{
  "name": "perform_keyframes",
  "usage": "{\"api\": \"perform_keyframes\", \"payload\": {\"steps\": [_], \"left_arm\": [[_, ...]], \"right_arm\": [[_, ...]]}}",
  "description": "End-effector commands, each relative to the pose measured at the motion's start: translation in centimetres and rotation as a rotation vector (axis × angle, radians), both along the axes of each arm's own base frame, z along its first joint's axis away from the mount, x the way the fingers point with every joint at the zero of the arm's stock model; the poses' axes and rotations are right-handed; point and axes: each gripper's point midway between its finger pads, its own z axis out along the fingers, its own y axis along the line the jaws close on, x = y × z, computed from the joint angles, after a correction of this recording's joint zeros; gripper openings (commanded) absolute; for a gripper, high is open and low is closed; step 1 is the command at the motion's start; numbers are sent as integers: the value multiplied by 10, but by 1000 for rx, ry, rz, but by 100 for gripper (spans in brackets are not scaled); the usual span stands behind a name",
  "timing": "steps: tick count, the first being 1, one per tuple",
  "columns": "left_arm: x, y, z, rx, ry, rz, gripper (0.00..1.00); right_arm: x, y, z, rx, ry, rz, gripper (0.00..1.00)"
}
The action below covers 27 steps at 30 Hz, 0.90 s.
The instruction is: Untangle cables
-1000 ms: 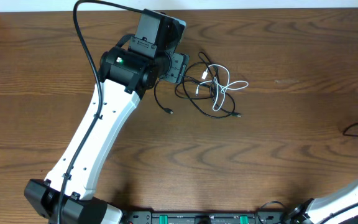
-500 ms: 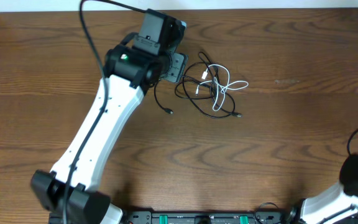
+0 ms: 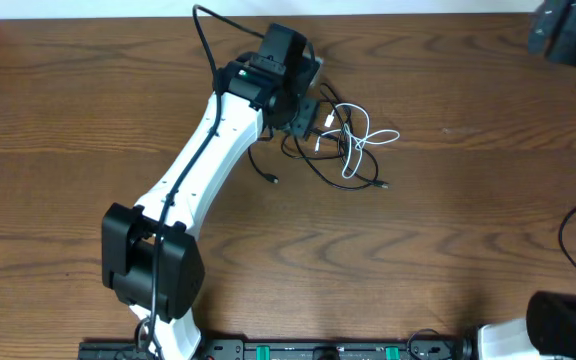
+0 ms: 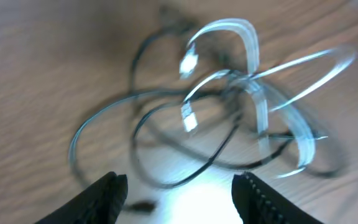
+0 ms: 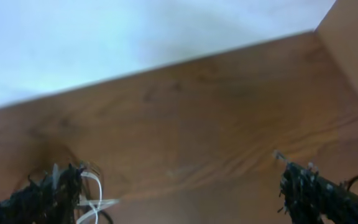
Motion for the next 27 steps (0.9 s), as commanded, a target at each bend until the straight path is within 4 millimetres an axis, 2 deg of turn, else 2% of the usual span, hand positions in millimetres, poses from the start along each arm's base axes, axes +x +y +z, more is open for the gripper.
{"api": "perform_keyframes", "payload": {"steps": [1,6,8,11,18,21,27], "left_arm": [[-3,-34,37,-220,-28,-69,60],[9,-57,60,-376,-67,-56,60],[11,-61,59,-380,-74,-60,60],[13,-62,50,-367,-60,-57,60],[19,-66,5,-332,22,-45,60],[19,-69,-8,-321,47,-45,60],[19,-69,-15,-315,59,-43,60]], "right_arm": [[8,14,-17,-22,53,34,99],[8,21,-17,-54,60,35,99],[7,26,-18,-54,62,46,99],[7,32,-18,-55,62,60,99],[5,40,-20,-56,75,82,99],[5,42,-20,-56,75,87,99],[5,44,-20,-56,75,91,99]]}}
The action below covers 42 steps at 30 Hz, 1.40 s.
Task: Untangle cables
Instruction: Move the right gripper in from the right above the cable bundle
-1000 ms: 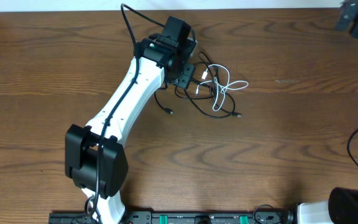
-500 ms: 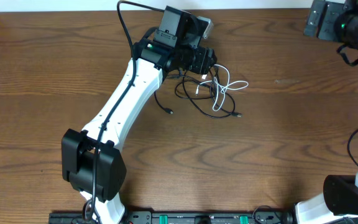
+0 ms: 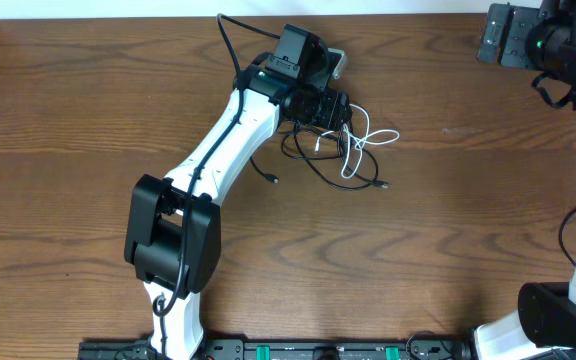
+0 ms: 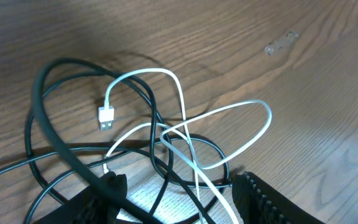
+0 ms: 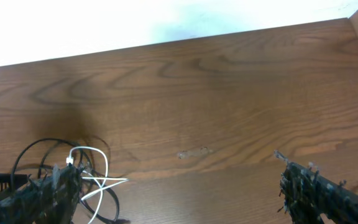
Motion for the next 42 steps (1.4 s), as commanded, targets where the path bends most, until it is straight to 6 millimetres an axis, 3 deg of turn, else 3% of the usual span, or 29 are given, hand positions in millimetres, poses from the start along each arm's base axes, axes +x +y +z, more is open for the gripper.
{"api": "perform_keyframes", "payload": {"steps": [1,2,4,5,9,11,14,16,18,20,22,28,36,42], "left_arm": [[-1,-4,9,-19,-10,-5,59],[-1,-4,9,-19,-10,-5,53],[-1,-4,9,-19,-10,-6,14],[-1,-4,9,-19,-10,-6,7],[11,9,7,42,-51,47,8],[16,18,12,79,-77,79,7],[24,37,48,134,-175,145,7],[22,45,87,132,-264,167,7],[15,49,116,105,-315,173,7],[8,52,138,84,-354,176,7],[1,55,150,76,-370,177,7],[-7,59,143,99,-333,170,7],[-13,62,136,120,-295,165,7],[-16,63,132,138,-287,148,7]], "right_arm": [[-4,3,6,-18,-12,8,99],[-4,3,6,-18,-12,7,99],[-4,3,6,-18,-12,7,99],[-4,3,6,-18,-11,8,99],[-6,3,4,-19,-2,7,99],[-6,2,3,-19,2,7,93],[-7,3,1,-18,12,8,73],[-10,9,-9,8,50,34,68],[-12,19,-23,45,98,73,75],[-14,28,-42,65,154,102,96],[-19,39,-66,66,227,127,99],[-32,78,-141,-5,393,248,99],[-32,148,-203,-27,390,455,99],[-33,167,-251,-9,451,483,99]]}}
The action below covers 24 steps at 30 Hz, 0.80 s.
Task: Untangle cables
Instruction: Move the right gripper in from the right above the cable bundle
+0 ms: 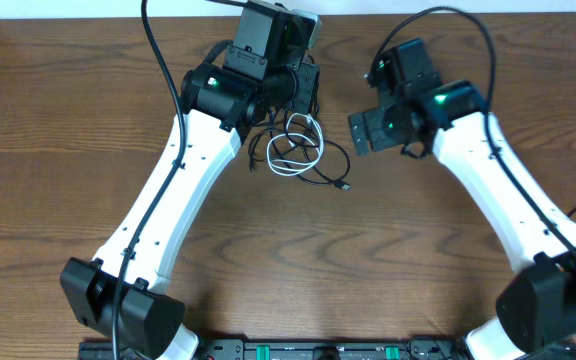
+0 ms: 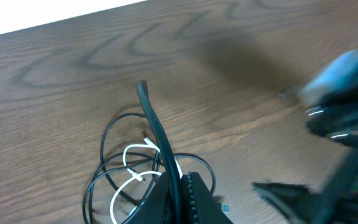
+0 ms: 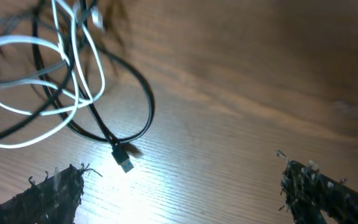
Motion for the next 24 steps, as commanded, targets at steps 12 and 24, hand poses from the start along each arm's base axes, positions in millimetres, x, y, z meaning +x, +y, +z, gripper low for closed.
{"api": "perform_keyframes", "payload": {"steps": [12,24], "left_arm": [[2,8,0,48,-24,-4,7],[-4,10,-5,61,7,-6,7]], "right_arm": [[-7,38,-88,-64,148,190,99],[2,75,-93,-52,62,273,94]]}}
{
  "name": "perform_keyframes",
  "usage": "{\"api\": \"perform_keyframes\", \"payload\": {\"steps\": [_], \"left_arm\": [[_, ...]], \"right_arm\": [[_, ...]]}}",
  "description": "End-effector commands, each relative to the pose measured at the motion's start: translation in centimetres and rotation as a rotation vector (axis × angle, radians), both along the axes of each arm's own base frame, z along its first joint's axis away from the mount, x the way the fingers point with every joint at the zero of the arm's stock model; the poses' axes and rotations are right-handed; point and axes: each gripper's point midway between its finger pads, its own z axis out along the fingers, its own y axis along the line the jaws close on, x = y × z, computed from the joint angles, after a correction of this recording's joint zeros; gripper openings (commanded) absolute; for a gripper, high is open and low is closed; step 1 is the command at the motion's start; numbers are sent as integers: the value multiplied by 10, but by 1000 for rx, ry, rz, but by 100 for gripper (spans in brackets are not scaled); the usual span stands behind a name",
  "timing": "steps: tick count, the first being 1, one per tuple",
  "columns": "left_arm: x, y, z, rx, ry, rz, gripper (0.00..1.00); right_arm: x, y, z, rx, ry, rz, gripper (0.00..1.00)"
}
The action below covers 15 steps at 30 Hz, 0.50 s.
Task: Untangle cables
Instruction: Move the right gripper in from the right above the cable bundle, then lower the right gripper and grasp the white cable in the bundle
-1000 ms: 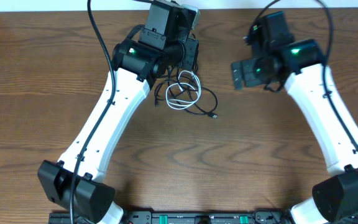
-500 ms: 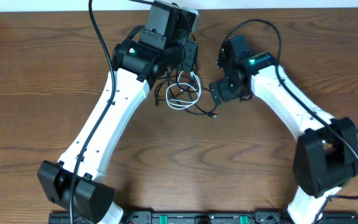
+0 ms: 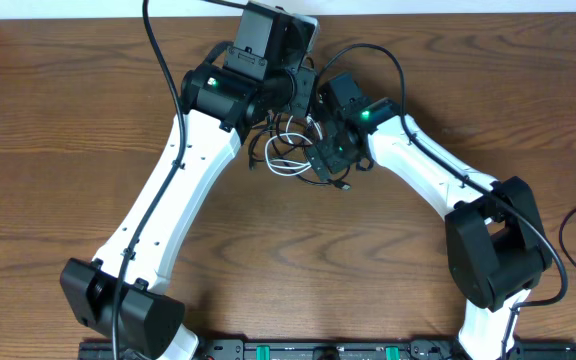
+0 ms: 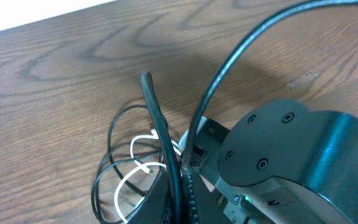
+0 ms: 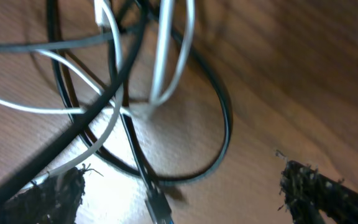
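A tangle of black cable [image 3: 268,150] and white cable [image 3: 290,166] lies on the table at top centre. My left gripper [image 4: 176,196] is shut on a thick black cable [image 4: 156,118], whose free end stands up past the fingers. Its loops and the white cable [image 4: 134,176] hang below on the wood. My right gripper [image 5: 182,199] is open and low over the tangle's right side, fingertips [image 5: 48,193] either side of a black loop [image 5: 219,134] and a black plug [image 5: 157,208]. White cable [image 5: 166,56] crosses above it.
The wooden table [image 3: 448,290] spreads around the tangle. My right arm's body [image 4: 278,155] fills the right of the left wrist view, its own black lead [image 4: 241,62] arching over. The table's back edge [image 3: 418,12] runs close behind both grippers.
My right gripper has moved from beside the tangle's right to down over it, still open. The left gripper stays where it was, shut on the black cable.
First my left gripper hung open over the tangle, the right arm far back right. It then sat lower over the cables, open. Later it was shut on the black cable, the tangle further left, the right arm nearby. Now the right gripper straddles the cables.
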Motion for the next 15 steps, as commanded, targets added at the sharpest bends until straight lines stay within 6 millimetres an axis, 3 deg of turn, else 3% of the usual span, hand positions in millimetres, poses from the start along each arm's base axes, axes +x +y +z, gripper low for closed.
{"api": "perform_keyframes", "payload": {"steps": [1,8,15], "left_arm": [[-1,5,0,22,-3,0,8],[-2,6,-1,24,3,0,7],[-2,6,-1,25,3,0,7]], "right_arm": [[4,3,-2,1,-21,13,93],[9,6,-10,3,-25,13,66],[7,10,-33,5,18,22,53]]}}
